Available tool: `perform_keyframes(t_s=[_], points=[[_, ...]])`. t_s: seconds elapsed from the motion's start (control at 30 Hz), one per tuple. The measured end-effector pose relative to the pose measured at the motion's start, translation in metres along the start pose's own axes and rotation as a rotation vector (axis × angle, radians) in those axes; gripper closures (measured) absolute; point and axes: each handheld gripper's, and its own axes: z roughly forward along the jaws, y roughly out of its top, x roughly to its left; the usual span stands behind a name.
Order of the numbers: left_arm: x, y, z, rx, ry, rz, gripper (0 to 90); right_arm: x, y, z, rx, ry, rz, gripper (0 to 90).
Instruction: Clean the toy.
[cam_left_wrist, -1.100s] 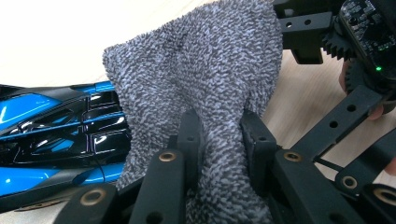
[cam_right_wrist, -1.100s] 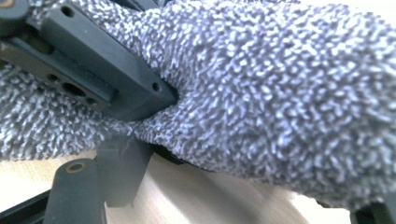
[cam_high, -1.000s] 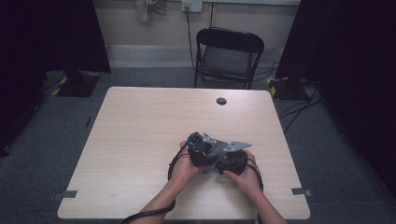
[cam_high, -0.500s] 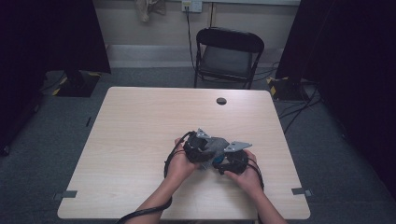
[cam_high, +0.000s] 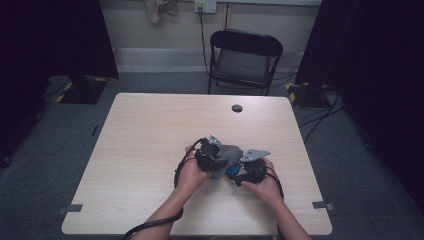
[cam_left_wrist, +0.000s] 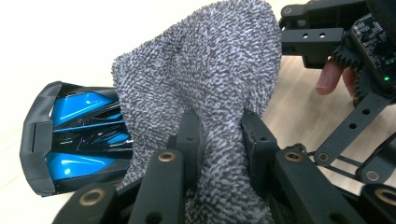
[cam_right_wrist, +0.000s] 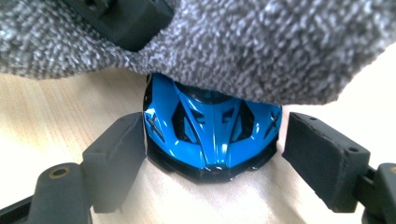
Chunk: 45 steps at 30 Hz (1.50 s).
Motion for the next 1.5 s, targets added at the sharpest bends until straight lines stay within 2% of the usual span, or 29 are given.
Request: perform_keyframes(t_s=[0.13, 0.23, 0.4, 0.53, 0.63, 0.73, 0.87, 0.97, 1.03, 1.27, 1.5], points=[[0.000, 0.000, 0.001, 0.001, -0.001, -0.001, 72.6, -0.001, 0.003, 0.003, 0.000, 0.023, -0.014, 21.1], [-0.001, 0.000, 0.001, 0.004, 0.001, -0.003, 72.6, 0.000, 0.004, 0.006, 0.031, 0.017, -0.042, 20.3], [-0.001, 0.000, 0.001, -0.002, 0.008, -0.006, 72.4, -0.001, 0.004, 0.007, 0.033, 0.022, -0.011, 23.4], [-0.002, 0.001, 0.001, -0.004, 0.007, -0.016, 72.3, 0.000, 0.004, 0.007, 0.032, 0.010, -0.007, 23.5], [-0.007, 0.001, 0.002, -0.007, -0.009, 0.002, 72.3, 0.000, 0.004, 0.007, 0.032, 0.009, -0.004, 23.5], [-0.011, 0.001, 0.008, 0.003, -0.018, 0.014, 72.3, 0.001, 0.004, 0.007, 0.033, 0.006, -0.002, 23.5], [-0.011, -0.001, 0.018, 0.002, -0.018, 0.004, 72.4, 0.001, 0.003, 0.006, 0.033, 0.003, 0.001, 23.9], [-0.013, -0.001, 0.018, 0.008, -0.003, 0.022, 72.6, 0.001, 0.003, 0.006, 0.032, 0.002, 0.003, 24.0], [-0.013, -0.001, 0.018, 0.002, -0.007, 0.008, 72.6, 0.001, 0.003, 0.006, 0.032, 0.001, 0.004, 24.0], [-0.009, -0.001, 0.015, -0.006, 0.012, 0.007, 72.7, 0.002, 0.003, 0.006, 0.032, -0.001, 0.007, 24.0], [0.001, 0.000, 0.011, -0.025, 0.062, 0.001, 72.7, 0.002, 0.003, 0.006, 0.032, -0.002, 0.007, 24.1]])
